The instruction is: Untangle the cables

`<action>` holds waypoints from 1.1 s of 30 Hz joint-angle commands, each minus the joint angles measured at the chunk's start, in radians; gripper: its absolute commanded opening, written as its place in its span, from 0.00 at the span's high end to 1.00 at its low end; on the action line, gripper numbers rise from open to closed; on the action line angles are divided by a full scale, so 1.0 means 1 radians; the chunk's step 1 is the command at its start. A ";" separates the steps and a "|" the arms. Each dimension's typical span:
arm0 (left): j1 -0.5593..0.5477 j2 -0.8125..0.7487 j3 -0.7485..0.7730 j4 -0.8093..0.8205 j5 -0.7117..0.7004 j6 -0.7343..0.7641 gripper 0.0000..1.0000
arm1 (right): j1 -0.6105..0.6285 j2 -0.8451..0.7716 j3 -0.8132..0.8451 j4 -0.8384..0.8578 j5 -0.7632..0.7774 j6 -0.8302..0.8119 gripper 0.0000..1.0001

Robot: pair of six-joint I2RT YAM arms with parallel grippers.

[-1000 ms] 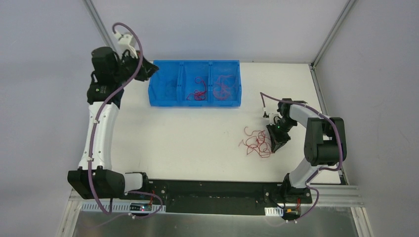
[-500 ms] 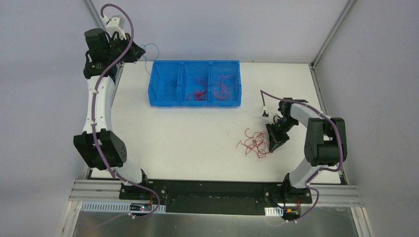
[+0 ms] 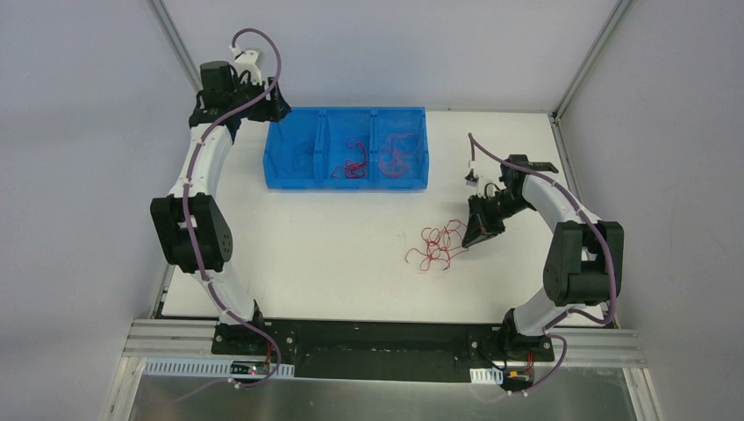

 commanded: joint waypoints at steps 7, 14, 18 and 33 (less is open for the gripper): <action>-0.043 -0.331 -0.260 0.005 0.286 0.029 0.01 | 0.136 -0.120 0.087 0.043 -0.237 0.131 1.00; -0.347 -0.550 -0.573 -0.020 0.358 0.023 0.01 | 0.264 -0.173 0.098 0.178 -0.296 0.215 1.00; -0.542 -0.546 -0.682 -0.023 0.319 0.031 0.01 | 0.313 -0.200 0.095 0.198 -0.313 0.226 1.00; -0.792 -0.387 -0.728 0.185 0.168 -0.028 0.02 | 0.373 -0.222 0.141 0.150 -0.397 0.190 1.00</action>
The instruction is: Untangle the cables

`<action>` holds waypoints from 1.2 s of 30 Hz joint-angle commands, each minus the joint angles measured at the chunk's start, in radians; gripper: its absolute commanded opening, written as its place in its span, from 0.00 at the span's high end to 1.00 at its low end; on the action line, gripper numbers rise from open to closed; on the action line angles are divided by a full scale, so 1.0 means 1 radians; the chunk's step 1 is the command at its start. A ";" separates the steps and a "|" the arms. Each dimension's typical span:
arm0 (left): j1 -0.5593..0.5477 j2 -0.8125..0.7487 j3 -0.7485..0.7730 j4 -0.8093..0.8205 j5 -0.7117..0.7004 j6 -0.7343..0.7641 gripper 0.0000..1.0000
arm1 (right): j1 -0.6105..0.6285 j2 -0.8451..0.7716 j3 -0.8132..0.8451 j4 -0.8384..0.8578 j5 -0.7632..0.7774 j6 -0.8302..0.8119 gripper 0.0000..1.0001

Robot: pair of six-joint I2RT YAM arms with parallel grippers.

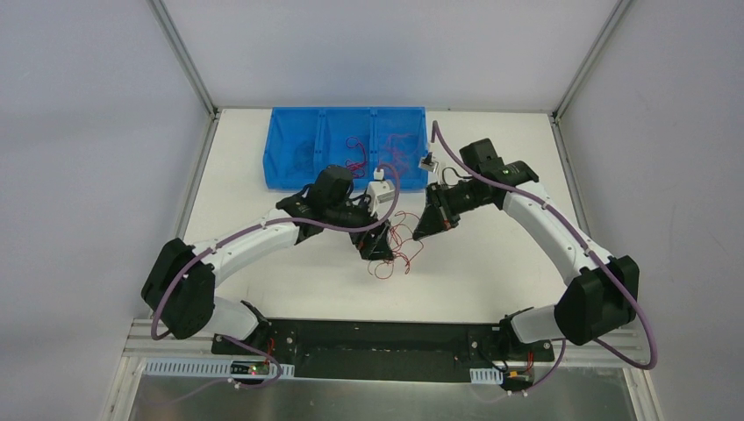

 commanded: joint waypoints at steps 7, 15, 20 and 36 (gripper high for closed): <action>0.054 -0.065 0.010 -0.007 -0.054 -0.072 1.00 | -0.088 -0.017 0.025 -0.037 -0.044 -0.007 1.00; 0.387 -0.278 0.002 -0.256 0.102 -0.034 1.00 | -0.356 0.077 -0.020 -0.136 0.193 -0.176 1.00; 0.552 -0.323 0.088 -0.388 0.179 0.020 1.00 | -0.467 0.104 -0.036 -0.154 0.280 -0.239 1.00; 0.772 -0.302 0.329 -0.548 0.247 0.151 0.87 | -0.730 0.175 -0.116 -0.098 0.486 -0.417 1.00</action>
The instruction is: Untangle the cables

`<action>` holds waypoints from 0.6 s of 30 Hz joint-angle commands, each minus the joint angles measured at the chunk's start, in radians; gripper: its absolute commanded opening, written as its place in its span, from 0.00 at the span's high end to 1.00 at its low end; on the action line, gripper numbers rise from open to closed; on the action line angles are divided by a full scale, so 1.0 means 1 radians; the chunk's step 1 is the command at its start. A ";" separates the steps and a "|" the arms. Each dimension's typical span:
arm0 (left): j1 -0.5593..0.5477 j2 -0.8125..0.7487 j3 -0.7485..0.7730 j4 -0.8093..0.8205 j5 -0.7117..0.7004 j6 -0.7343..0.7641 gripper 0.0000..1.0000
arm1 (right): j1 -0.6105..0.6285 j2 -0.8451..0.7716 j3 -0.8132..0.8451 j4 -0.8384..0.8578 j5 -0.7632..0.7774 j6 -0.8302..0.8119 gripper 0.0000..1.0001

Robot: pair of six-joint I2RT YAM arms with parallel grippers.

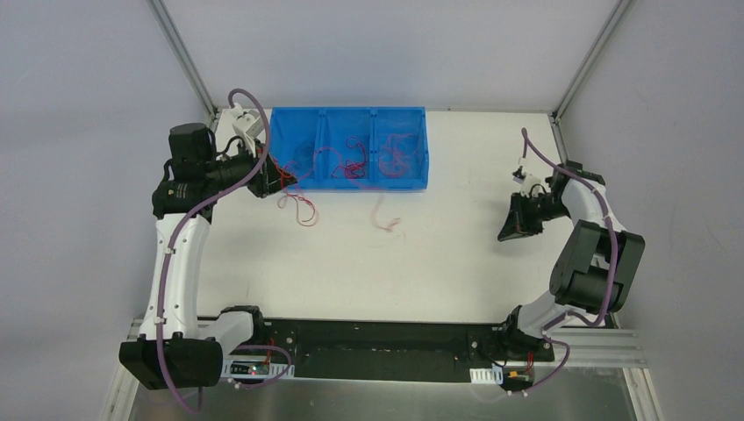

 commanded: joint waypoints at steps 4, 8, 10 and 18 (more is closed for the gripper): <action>0.004 0.004 0.021 -0.089 0.046 0.072 0.78 | -0.071 -0.009 -0.003 0.001 0.113 -0.114 1.00; -0.041 -0.007 0.010 -0.097 0.106 0.039 1.00 | -0.068 -0.026 0.038 -0.144 -0.042 -0.182 1.00; -0.090 -0.026 0.007 -0.098 0.129 0.032 1.00 | -0.054 -0.044 0.060 -0.191 -0.156 -0.183 0.84; -0.193 -0.007 0.026 -0.307 -0.161 0.219 0.37 | 0.097 -0.117 0.110 -0.196 -0.223 -0.094 0.42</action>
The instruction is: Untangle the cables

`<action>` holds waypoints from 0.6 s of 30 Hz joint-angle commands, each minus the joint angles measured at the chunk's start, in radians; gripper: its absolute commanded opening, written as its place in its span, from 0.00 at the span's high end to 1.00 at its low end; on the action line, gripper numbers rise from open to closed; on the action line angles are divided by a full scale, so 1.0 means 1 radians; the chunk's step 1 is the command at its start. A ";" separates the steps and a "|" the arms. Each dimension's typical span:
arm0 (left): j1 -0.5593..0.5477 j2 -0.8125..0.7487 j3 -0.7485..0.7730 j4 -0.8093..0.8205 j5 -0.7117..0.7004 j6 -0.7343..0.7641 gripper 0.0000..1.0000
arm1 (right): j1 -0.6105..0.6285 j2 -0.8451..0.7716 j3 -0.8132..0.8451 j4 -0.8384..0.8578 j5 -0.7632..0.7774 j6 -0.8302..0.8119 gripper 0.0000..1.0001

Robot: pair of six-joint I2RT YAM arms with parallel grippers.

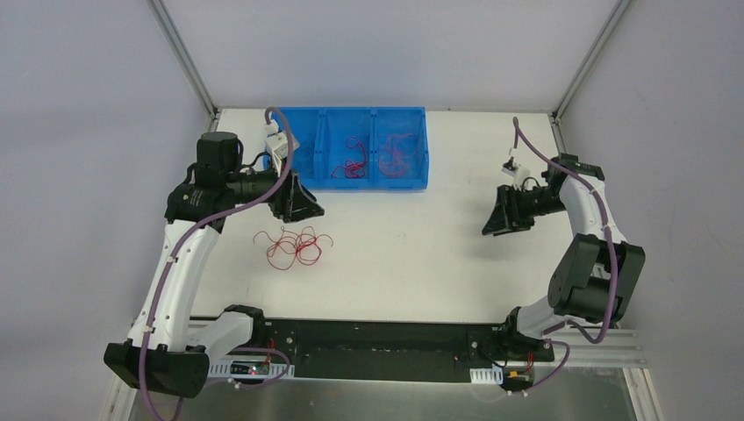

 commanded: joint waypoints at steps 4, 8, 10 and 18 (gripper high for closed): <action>0.056 0.120 -0.020 -0.468 -0.386 0.628 0.22 | 0.088 -0.079 0.053 -0.067 -0.075 0.021 0.31; 0.082 0.159 -0.130 -0.462 -0.523 0.804 0.09 | 0.100 -0.084 0.046 -0.068 -0.074 0.028 0.29; 0.082 0.172 -0.184 -0.394 -0.576 0.818 0.09 | 0.102 -0.083 0.040 -0.067 -0.074 0.030 0.29; 0.082 0.339 -0.367 -0.055 -0.796 0.813 0.21 | 0.125 -0.080 0.038 -0.053 -0.083 0.063 0.29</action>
